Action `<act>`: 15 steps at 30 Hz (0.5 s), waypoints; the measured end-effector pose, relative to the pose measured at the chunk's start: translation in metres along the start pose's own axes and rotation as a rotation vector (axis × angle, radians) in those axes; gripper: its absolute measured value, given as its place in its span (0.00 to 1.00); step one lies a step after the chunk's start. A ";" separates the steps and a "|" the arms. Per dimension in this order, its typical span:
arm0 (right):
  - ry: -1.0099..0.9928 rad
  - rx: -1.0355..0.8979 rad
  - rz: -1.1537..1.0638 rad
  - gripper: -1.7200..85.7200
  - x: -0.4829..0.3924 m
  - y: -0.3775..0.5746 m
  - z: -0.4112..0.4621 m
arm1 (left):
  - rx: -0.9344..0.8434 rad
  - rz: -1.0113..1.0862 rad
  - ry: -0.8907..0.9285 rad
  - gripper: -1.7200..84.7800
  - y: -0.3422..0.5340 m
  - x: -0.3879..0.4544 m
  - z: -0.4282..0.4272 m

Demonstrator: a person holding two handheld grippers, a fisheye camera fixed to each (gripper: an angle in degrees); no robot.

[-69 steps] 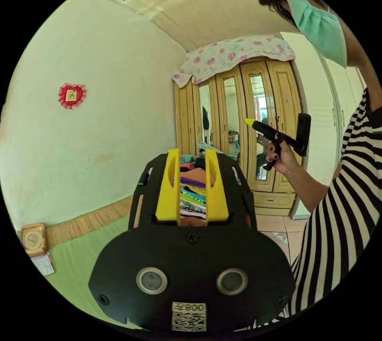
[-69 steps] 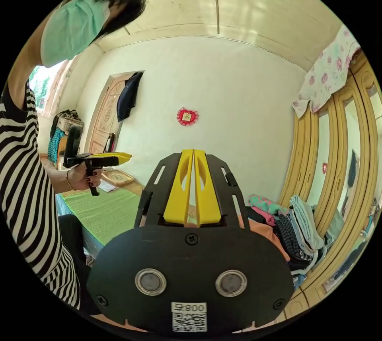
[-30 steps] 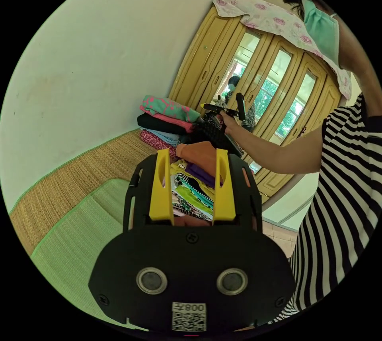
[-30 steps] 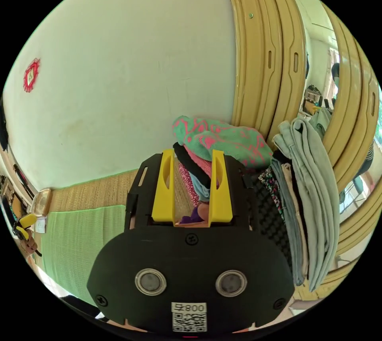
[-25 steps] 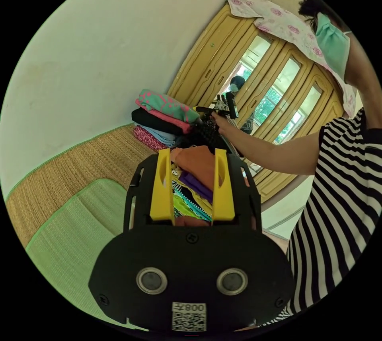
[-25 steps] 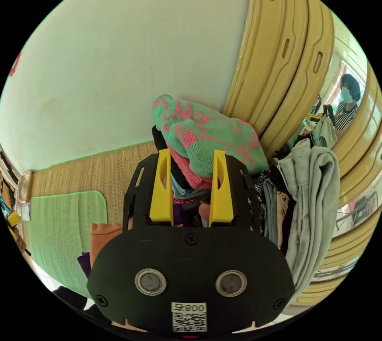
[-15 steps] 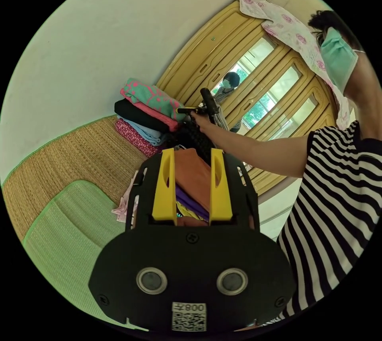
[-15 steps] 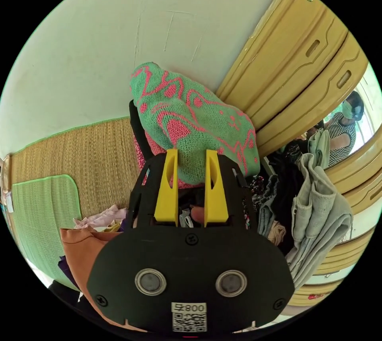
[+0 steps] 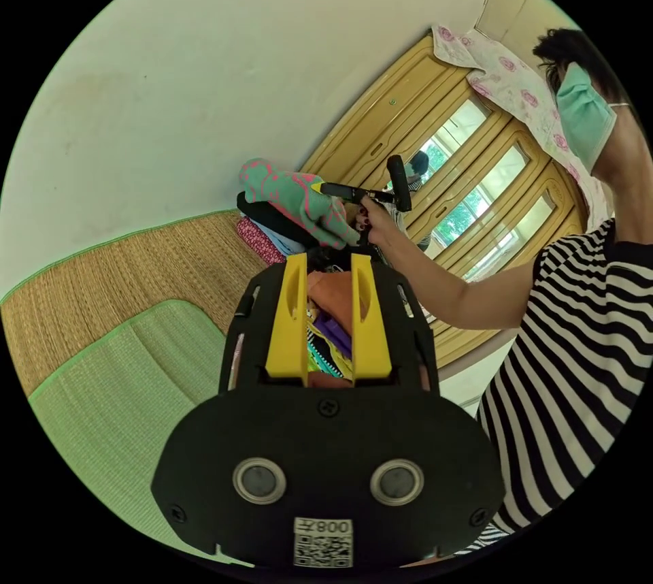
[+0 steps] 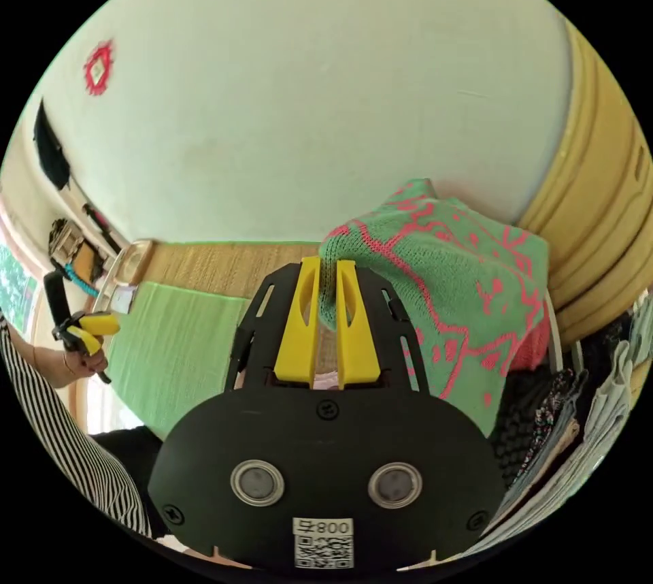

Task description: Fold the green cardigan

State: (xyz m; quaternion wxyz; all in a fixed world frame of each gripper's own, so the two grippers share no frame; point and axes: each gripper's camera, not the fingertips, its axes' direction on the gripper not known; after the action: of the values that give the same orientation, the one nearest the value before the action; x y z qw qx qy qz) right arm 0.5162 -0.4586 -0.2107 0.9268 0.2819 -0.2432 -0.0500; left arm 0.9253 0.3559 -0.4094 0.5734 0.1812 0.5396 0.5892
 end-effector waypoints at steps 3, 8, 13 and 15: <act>-0.170 -0.106 -0.164 0.07 -0.100 0.010 0.063 | 0.020 -0.023 -0.073 0.13 0.009 -0.016 -0.040; -0.408 -0.389 -0.205 0.06 -0.254 0.090 0.206 | -0.008 -0.177 -0.238 0.13 0.060 -0.053 -0.121; -1.009 -0.671 -0.093 0.03 -0.357 0.166 0.336 | -0.079 -0.372 -0.331 0.13 0.126 -0.095 -0.174; -0.961 -0.627 -0.096 0.03 -0.356 0.165 0.339 | -0.089 -0.433 -0.347 0.13 0.151 -0.108 -0.187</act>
State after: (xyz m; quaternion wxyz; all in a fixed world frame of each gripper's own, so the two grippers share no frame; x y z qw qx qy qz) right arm 0.0344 -0.4072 -0.0258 0.7482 -0.0500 -0.5975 -0.2842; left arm 0.7269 0.2177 -0.3046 0.7773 0.1345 0.4328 0.4364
